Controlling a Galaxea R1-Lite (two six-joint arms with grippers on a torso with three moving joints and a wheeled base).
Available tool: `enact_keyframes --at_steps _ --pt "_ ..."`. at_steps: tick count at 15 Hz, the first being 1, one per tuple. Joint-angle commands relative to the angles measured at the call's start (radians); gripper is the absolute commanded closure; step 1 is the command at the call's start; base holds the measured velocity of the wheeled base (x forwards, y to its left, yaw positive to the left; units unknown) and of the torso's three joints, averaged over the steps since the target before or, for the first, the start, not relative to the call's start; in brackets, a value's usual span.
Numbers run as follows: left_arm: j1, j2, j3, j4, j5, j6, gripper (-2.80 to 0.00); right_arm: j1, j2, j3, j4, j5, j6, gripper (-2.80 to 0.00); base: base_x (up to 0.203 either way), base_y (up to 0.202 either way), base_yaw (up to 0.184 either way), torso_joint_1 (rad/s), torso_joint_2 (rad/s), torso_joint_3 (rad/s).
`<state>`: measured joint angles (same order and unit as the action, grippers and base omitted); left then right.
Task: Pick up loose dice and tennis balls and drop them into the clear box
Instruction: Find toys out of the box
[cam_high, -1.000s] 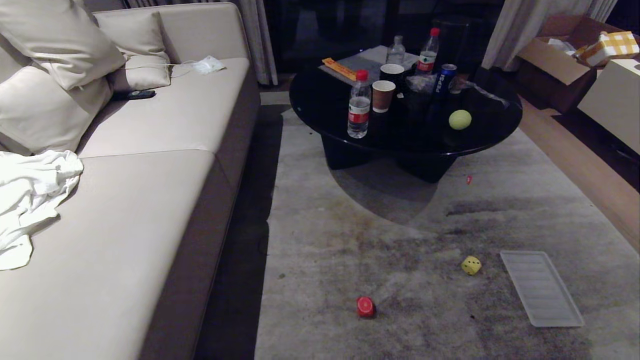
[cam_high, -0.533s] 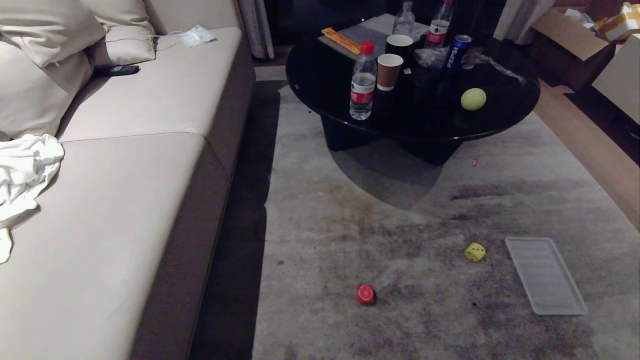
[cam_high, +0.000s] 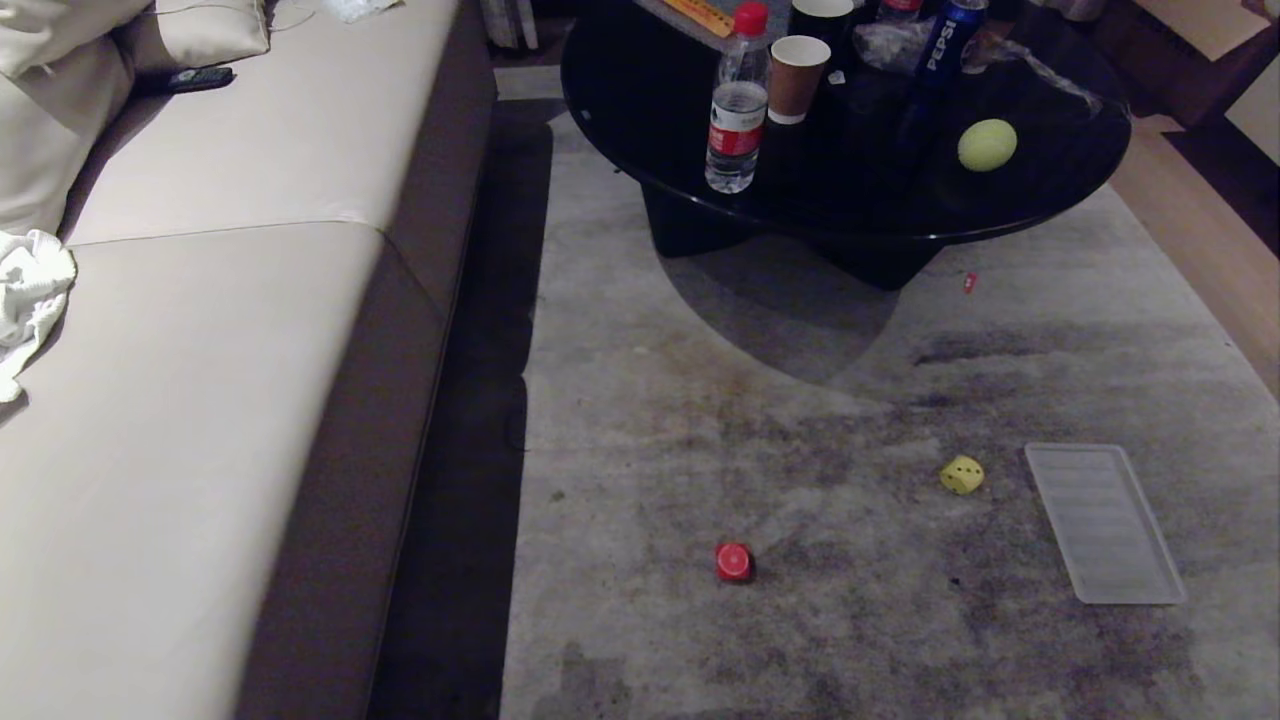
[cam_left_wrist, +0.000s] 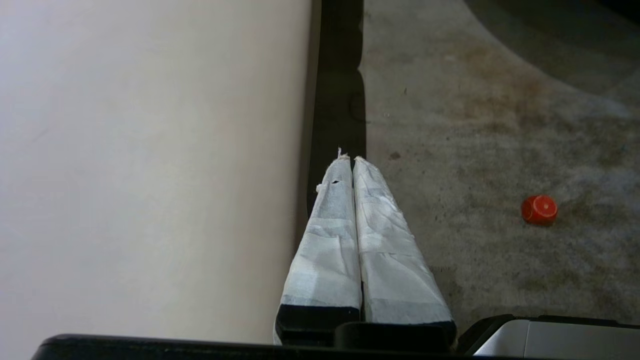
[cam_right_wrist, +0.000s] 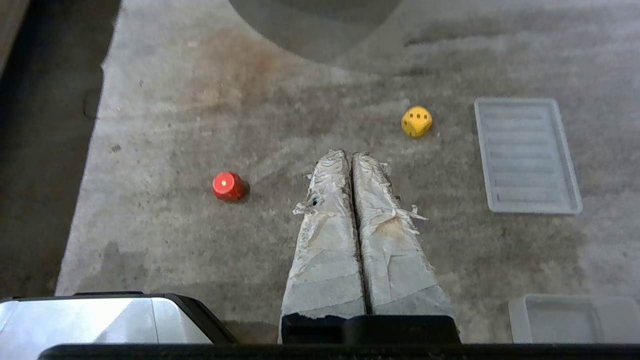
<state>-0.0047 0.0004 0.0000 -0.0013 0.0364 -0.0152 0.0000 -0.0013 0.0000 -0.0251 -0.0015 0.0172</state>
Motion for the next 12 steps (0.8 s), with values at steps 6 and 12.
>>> enact_keyframes --at_steps 6,12 --pt "0.0 0.001 0.002 0.0 0.0 0.0 0.0 0.0 0.001 0.011 -0.001 0.0 0.0 0.0 0.0 0.0 0.0 0.001 0.0 -0.194" --pt "0.0 0.001 0.002 0.001 0.0 0.001 0.0 0.0 0.001 0.011 -0.001 0.0 0.0 0.0 0.0 0.0 0.0 0.002 0.0 -0.199"
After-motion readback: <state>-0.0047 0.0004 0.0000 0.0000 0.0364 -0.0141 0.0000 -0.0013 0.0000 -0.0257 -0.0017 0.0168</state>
